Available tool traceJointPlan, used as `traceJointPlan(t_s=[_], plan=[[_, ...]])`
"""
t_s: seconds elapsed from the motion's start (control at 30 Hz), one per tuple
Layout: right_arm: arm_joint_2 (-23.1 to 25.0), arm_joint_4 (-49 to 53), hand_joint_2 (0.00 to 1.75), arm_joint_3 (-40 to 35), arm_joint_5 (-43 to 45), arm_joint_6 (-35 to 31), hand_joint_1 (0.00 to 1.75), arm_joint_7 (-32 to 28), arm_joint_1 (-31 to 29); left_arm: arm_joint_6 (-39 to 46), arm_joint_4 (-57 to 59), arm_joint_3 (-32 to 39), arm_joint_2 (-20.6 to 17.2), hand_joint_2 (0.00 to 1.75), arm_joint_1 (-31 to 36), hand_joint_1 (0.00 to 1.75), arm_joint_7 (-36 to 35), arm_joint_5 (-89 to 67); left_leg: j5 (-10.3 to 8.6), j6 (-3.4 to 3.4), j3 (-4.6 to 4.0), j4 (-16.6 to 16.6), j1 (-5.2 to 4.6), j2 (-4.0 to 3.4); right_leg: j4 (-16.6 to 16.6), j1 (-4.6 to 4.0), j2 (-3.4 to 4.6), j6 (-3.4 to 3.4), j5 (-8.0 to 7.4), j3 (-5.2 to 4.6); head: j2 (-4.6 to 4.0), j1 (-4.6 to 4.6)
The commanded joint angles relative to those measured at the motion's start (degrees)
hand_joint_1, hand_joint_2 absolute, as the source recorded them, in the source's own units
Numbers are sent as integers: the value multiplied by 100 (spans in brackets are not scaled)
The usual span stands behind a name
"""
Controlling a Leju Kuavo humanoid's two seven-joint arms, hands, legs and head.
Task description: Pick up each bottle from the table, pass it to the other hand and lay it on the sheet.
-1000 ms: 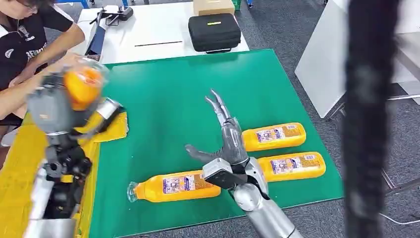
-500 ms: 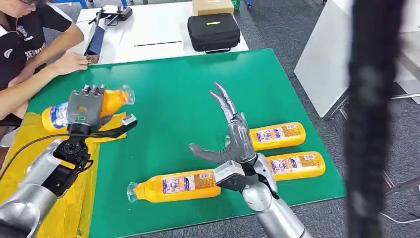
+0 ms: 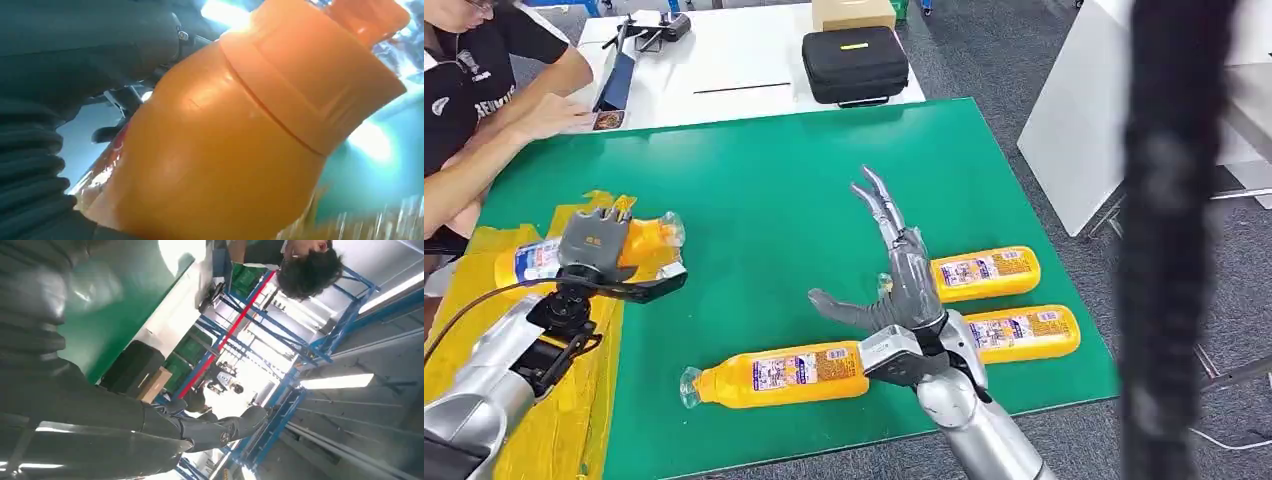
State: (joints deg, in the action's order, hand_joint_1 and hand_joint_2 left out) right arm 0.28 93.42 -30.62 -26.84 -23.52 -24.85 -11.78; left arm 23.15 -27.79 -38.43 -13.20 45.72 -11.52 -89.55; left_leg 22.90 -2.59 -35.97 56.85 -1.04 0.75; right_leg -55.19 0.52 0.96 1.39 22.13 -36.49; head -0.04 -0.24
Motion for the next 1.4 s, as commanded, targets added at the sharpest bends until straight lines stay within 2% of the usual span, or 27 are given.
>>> traceJointPlan(t_s=[0.03,0.2,0.3,0.33,0.43,0.47,0.5,0.53,0.63,0.73,0.83,0.87,0.93,1.0,1.13,1.23,1.3,1.33,1.4], plan=[[-5,-118,175,11,-138,173,0,235,-181,-226,896,541,321,175,222,0,-191,115,23,22,43,8,11,0,-3,-12,-13,-5,22,48,0,0],[-73,-226,175,-74,-387,353,0,460,-226,-138,764,1031,365,175,85,0,-50,229,7,11,22,-5,1,1,5,-1,-2,-1,7,24,0,0],[-159,-376,175,-143,-582,417,0,485,-128,111,683,1292,407,175,-64,0,31,307,27,23,51,8,11,-1,-2,-12,-7,-5,23,57,0,0],[-194,-447,175,-208,-710,489,0,504,-133,210,664,1486,467,175,-96,0,125,418,8,11,27,-8,2,4,9,-2,-4,-2,7,31,0,0],[-280,-528,175,-394,-762,927,0,580,-212,331,587,1815,566,175,-122,0,330,662,6,10,23,-9,2,6,11,-2,-4,-2,5,27,0,0],[-327,-529,175,-464,-799,1088,0,599,-246,364,552,1951,598,175,-138,0,449,811,35,28,70,6,14,4,1,-15,-13,-6,31,78,0,0],[-414,-499,175,-598,-933,1385,0,621,-299,448,440,2302,693,175,-176,0,807,1228,18,16,40,0,7,7,5,-8,-9,-3,16,47,0,0],[-406,-485,175,-602,-939,1394,0,623,-292,423,444,2311,707,175,-159,0,814,1233,4,8,15,-7,1,9,9,-1,-7,-1,3,20,0,0],[-447,-470,175,-665,-1007,1527,0,621,-316,478,371,2476,755,175,-189,0,1007,1439,22,21,42,7,9,11,-1,-10,-16,-3,22,51,0,0],[-603,-434,175,-946,-1396,2266,0,603,-524,701,28,3112,1090,175,-279,0,2145,2417,19,19,34,6,7,9,-1,-8,-12,-3,17,43,0,0],[-609,-419,175,-929,-1413,2276,0,601,-474,659,-14,3097,1161,175,-268,0,2116,2414,7,10,19,-3,3,13,5,-2,-13,0,8,25,0,-2],[-641,-407,175,-958,-1490,2338,0,593,-474,636,-132,3220,1216,175,-316,0,2289,2635,16,17,31,5,7,17,0,-7,-20,-2,17,41,0,-2],[-731,-408,175,-1026,-1686,2542,0,531,-417,299,-654,3745,1461,175,-537,0,3188,3763,4,7,16,-6,0,27,8,0,-25,1,7,25,0,0],[-771,-446,175,-1062,-1731,2616,0,490,-398,-12,-1202,3908,1583,175,-772,0,3502,4366,18,14,38,2,5,29,5,-6,-29,0,19,51,0,0],[-766,-946,175,-1321,-2165,2769,0,787,-594,-559,-2349,3895,1643,175,-1259,0,3391,5091,19,17,32,3,6,19,4,-5,-21,-1,16,44,0,0],[-738,-1108,175,-1381,-2239,2752,0,817,-619,-609,-2437,3870,1633,175,-1295,0,3363,5169,9,9,19,-7,2,15,11,0,-11,-1,4,28,0,0],[-738,-1108,175,-1381,-2239,2752,0,817,-619,-609,-2437,3870,1633,175,-1295,0,3363,5169,33,25,56,10,11,9,-1,-11,-15,-6,26,67,0,-2],[-738,-1108,175,-1381,-2239,2752,0,817,-619,-609,-2437,3870,1633,175,-1295,0,3363,5169,17,18,26,5,7,17,2,-6,-18,-4,13,36,0,0],[-758,-1189,175,-1461,-2343,2832,0,911,-646,-576,-2351,3860,1625,175,-1255,0,3399,5218,15,14,26,0,5,14,6,-4,-12,-3,10,34,0,-2]])
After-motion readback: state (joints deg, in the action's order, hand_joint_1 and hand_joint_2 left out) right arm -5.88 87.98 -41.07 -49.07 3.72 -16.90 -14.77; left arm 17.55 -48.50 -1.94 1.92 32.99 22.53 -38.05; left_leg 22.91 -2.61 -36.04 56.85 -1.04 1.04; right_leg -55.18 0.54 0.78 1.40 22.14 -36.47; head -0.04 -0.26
